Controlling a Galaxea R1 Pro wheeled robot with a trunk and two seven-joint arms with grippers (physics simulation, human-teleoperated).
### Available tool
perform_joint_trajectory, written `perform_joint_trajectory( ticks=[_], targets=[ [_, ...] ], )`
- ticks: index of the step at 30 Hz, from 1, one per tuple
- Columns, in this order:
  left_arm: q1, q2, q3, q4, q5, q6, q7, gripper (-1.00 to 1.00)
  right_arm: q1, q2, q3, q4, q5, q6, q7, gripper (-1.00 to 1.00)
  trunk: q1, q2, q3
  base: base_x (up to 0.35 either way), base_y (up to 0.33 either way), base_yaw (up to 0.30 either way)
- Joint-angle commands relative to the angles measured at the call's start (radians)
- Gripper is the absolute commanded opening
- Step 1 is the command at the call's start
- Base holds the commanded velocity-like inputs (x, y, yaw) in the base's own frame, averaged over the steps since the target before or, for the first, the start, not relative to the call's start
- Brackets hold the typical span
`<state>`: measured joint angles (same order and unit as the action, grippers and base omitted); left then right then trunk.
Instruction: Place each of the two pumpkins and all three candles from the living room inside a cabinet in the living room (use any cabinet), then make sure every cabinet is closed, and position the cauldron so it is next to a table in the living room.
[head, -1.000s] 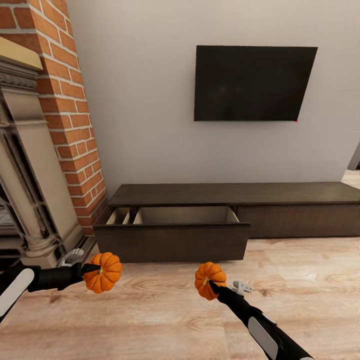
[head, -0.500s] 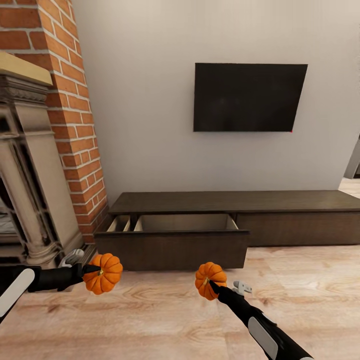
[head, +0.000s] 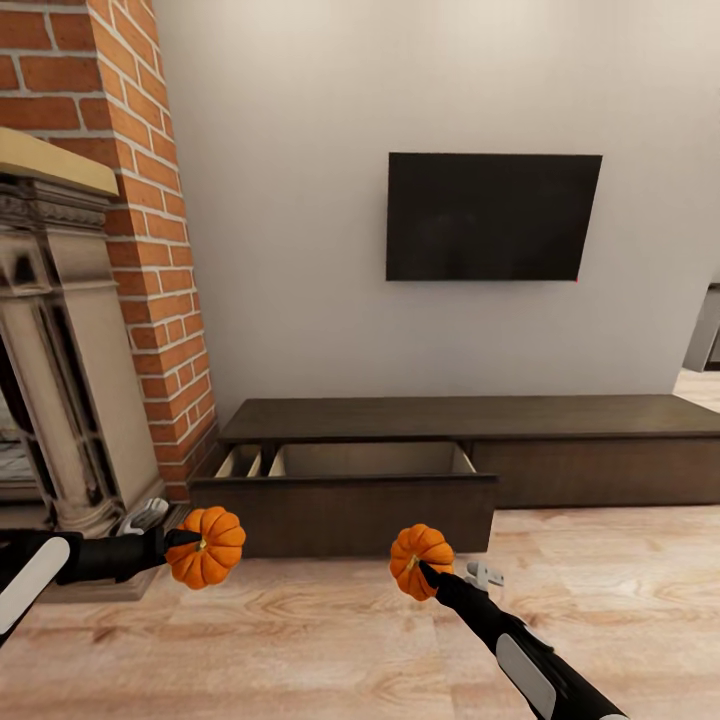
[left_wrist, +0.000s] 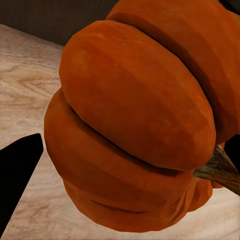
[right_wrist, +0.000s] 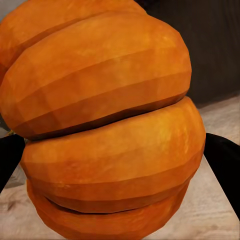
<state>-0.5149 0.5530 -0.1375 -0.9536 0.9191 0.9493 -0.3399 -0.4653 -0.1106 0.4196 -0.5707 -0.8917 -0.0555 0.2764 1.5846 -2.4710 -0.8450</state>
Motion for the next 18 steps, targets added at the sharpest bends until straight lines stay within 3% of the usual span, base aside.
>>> perform_joint_trajectory(
  ticks=[1, 8, 12, 16, 18],
  targets=[
    [-0.001, 0.001, -0.002, 0.000, -0.008, 0.000, -0.002, -1.00, -0.001, -0.001, 0.008, 0.001, -0.010, -0.006, 0.000, -1.00, -0.004, 0.007, 0.002, 0.000, 0.000, 0.000],
    [-0.001, -0.002, -0.003, -0.001, -0.007, 0.000, 0.000, -1.00, -0.001, -0.001, 0.010, 0.000, -0.007, -0.006, 0.000, -1.00, -0.031, 0.056, 0.024, 0.000, 0.000, 0.000],
    [-0.001, -0.052, -0.008, -0.002, -0.011, 0.000, 0.045, -1.00, -0.001, -0.001, 0.014, -0.013, -0.004, 0.001, 0.006, -1.00, -0.046, 0.084, 0.037, 0.000, 0.000, 0.000],
    [-0.001, -0.065, -0.008, -0.006, -0.011, 0.004, 0.098, -1.00, -0.001, -0.001, 0.087, -0.054, -0.004, 0.034, 0.002, -1.00, -0.062, 0.112, 0.049, 0.000, 0.000, 0.000],
    [-0.003, -0.059, -0.007, -0.076, -0.011, 0.020, 0.132, -1.00, -0.002, 0.001, 0.105, -0.105, -0.004, 0.085, -0.005, -1.00, -0.069, 0.126, 0.055, 0.000, 0.000, 0.000]
  ],
)
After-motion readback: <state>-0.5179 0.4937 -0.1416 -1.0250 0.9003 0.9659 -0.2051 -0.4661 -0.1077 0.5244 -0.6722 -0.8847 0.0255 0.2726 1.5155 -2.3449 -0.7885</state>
